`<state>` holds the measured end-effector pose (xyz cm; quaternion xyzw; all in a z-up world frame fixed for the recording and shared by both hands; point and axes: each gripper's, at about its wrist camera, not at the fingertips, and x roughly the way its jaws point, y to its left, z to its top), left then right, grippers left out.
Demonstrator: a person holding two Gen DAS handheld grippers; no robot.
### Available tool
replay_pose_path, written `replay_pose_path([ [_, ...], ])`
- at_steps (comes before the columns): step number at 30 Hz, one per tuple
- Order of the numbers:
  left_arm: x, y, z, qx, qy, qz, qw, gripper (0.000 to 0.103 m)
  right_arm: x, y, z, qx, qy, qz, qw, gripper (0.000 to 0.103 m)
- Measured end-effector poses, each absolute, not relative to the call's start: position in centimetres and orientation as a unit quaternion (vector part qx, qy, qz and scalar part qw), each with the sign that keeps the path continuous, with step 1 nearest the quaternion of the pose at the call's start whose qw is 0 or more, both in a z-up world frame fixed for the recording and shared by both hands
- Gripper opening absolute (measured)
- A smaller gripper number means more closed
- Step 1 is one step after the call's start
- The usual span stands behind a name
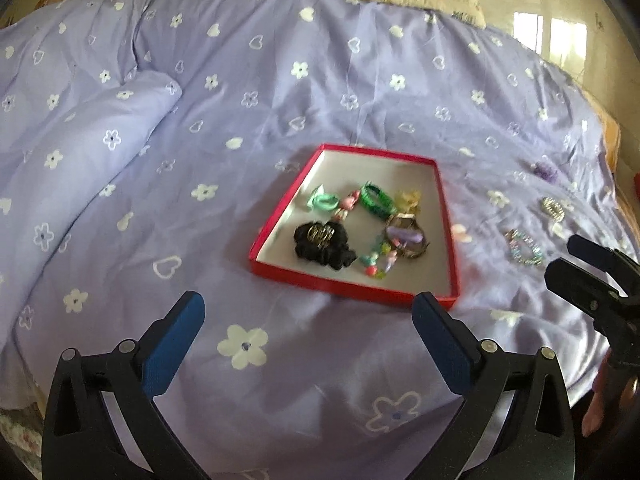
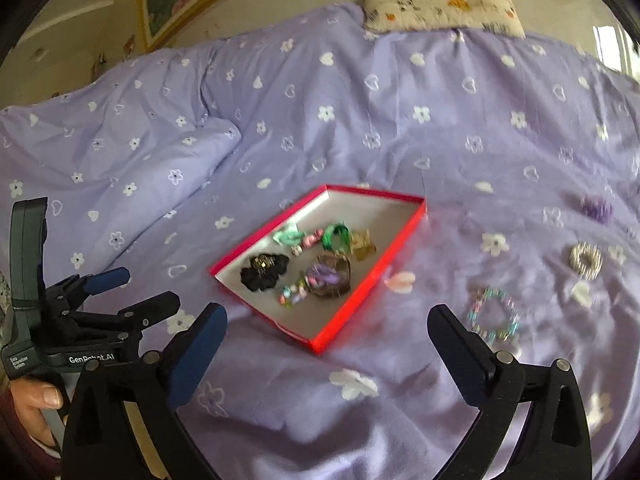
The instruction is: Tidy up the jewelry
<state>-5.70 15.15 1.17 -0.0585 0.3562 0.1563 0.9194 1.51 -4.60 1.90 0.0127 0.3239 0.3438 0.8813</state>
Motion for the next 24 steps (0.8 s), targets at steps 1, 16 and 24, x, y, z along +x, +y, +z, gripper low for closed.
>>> replay_pose_path([
  [1,-5.6,15.1,0.7,-0.059,0.361,0.157,0.917,0.103,1.5,-4.7,1.4,0.014,0.328,0.341,0.881,0.101],
  [16,-5.3,14.6,-1.5,-0.056,0.371,0.165,0.912,0.103,1.7,-4.5,-2.9,0.008,0.383,0.317,0.867,0.101],
  [24,-5.7,14.4,-1.2,-0.050,0.365,0.169,0.914,0.103,1.9,-4.8,-2.7,0.015,0.383,0.316,0.868,0.101],
])
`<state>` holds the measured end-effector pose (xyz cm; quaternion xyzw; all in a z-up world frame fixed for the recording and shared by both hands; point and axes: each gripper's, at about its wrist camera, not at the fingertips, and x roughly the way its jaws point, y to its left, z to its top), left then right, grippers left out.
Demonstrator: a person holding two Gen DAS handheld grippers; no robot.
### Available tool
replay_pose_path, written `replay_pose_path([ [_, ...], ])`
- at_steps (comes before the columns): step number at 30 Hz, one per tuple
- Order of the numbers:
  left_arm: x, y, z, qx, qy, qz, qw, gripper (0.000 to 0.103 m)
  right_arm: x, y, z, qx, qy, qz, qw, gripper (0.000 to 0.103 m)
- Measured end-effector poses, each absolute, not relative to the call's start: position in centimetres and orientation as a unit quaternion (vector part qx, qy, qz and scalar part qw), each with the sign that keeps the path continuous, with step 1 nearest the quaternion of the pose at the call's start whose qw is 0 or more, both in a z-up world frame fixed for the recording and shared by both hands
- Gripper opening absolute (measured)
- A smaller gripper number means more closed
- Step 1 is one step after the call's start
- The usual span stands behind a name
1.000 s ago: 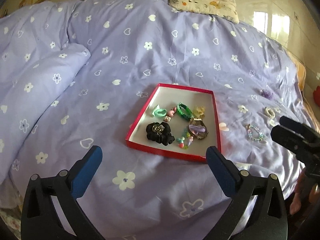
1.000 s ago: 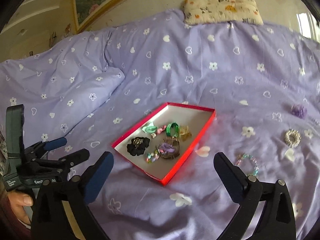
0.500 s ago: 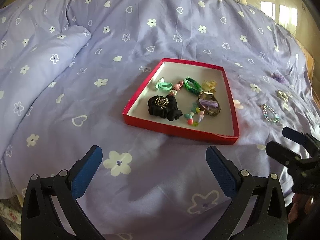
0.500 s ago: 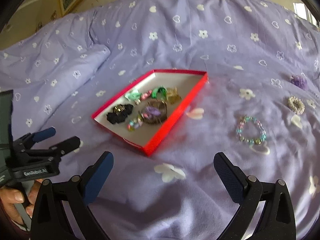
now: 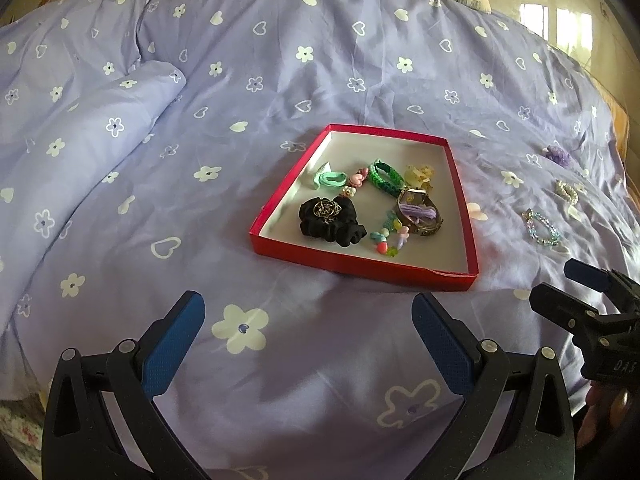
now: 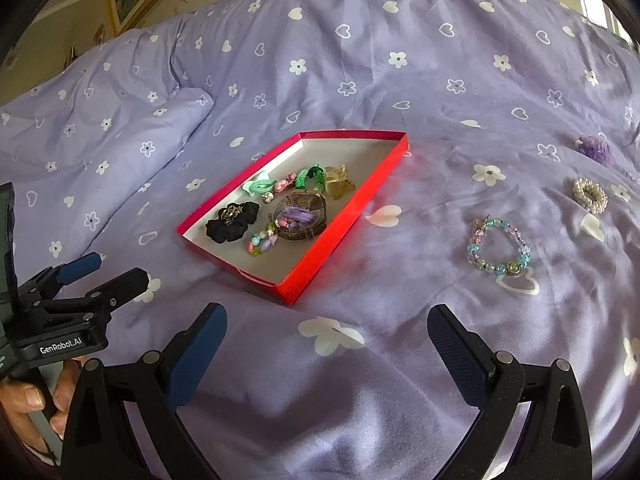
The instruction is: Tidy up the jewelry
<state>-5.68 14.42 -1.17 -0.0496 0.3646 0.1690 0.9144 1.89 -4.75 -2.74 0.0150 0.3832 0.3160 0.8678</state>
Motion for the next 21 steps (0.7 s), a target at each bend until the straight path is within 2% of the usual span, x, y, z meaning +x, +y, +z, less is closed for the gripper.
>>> replay_pose_path([
  [21,-6.07,14.21,-0.31,-0.046,0.357,0.169,0.917,0.103,1.60,-4.81,-2.35,0.020,0.375,0.319,0.871,0.101],
])
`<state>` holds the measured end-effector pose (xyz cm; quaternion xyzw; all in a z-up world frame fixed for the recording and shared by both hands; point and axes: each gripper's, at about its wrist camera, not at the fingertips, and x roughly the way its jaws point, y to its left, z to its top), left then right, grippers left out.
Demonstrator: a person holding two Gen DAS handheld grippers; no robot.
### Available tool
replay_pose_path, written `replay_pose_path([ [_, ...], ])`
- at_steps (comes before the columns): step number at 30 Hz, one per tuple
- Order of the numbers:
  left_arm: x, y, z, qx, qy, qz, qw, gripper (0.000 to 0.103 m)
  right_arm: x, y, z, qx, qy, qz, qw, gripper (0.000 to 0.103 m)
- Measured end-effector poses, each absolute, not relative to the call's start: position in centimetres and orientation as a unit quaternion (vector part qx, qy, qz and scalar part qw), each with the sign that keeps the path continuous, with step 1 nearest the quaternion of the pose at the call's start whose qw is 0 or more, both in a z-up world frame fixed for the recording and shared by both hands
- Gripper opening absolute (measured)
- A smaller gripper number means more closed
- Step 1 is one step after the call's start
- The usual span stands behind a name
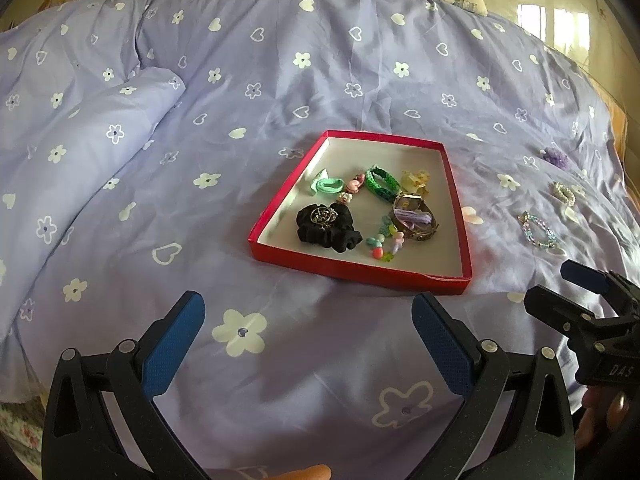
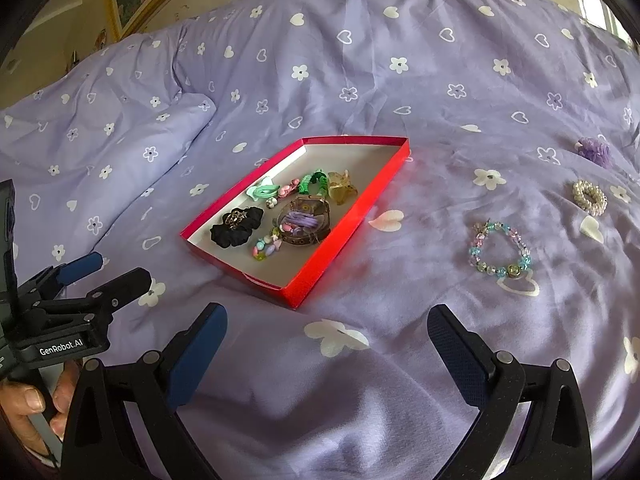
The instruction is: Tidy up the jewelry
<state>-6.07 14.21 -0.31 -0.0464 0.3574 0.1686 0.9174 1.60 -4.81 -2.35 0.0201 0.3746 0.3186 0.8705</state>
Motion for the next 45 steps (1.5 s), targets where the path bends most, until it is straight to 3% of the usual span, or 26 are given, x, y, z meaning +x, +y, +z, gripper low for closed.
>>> replay_pose_path([
  [45,-6.00,14.26,-0.31,-0.045,0.357,0.170,0.917,0.103,1.42,-4.55,-1.86,0.021,0.372,0.322,0.870,0.101],
])
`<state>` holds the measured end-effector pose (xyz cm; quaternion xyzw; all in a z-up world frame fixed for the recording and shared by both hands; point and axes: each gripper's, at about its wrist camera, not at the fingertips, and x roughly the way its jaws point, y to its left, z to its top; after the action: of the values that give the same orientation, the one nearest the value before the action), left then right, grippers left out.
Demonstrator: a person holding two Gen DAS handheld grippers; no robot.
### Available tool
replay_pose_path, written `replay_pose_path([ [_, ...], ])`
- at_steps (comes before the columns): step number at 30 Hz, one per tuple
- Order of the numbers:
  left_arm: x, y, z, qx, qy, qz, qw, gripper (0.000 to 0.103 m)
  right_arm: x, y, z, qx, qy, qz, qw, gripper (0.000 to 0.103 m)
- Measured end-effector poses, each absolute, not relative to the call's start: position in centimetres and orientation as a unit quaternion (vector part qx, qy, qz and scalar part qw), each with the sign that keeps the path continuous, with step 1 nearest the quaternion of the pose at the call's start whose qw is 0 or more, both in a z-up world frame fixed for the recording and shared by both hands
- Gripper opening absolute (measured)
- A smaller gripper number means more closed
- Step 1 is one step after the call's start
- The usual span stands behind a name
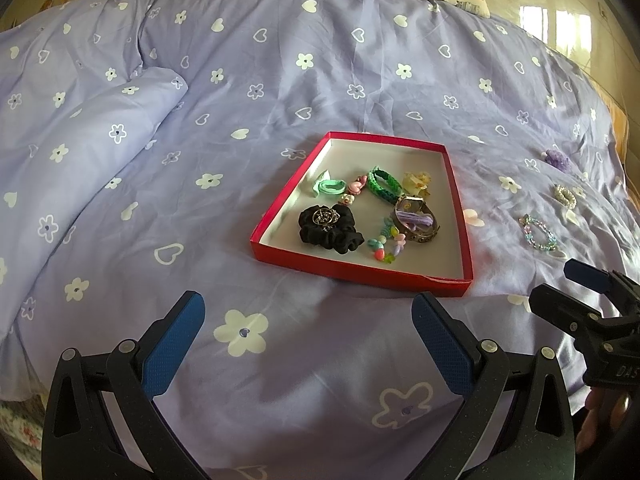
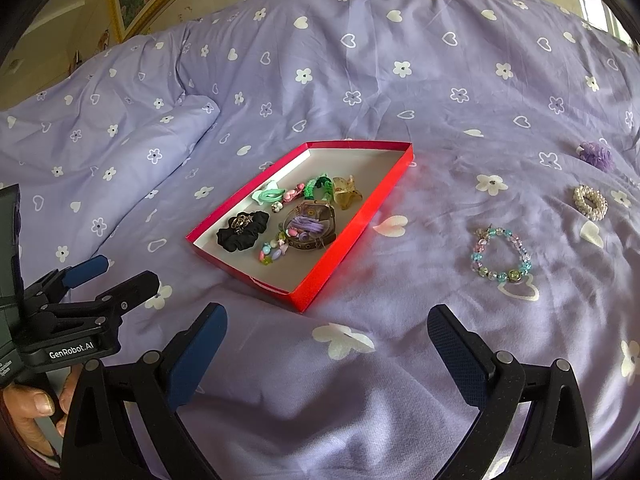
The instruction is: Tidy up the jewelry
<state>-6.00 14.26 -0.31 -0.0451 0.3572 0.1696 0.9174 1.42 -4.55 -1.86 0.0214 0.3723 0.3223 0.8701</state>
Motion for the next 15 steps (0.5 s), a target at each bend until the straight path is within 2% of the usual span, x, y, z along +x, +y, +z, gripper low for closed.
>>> replay_pose_path([
  [15,-5.97,14.12,-0.33,-0.046,0.357,0.170,0.917,0.103,1.39,-4.60,-1.68,0.020,0.371,0.324,0.870,0.101],
])
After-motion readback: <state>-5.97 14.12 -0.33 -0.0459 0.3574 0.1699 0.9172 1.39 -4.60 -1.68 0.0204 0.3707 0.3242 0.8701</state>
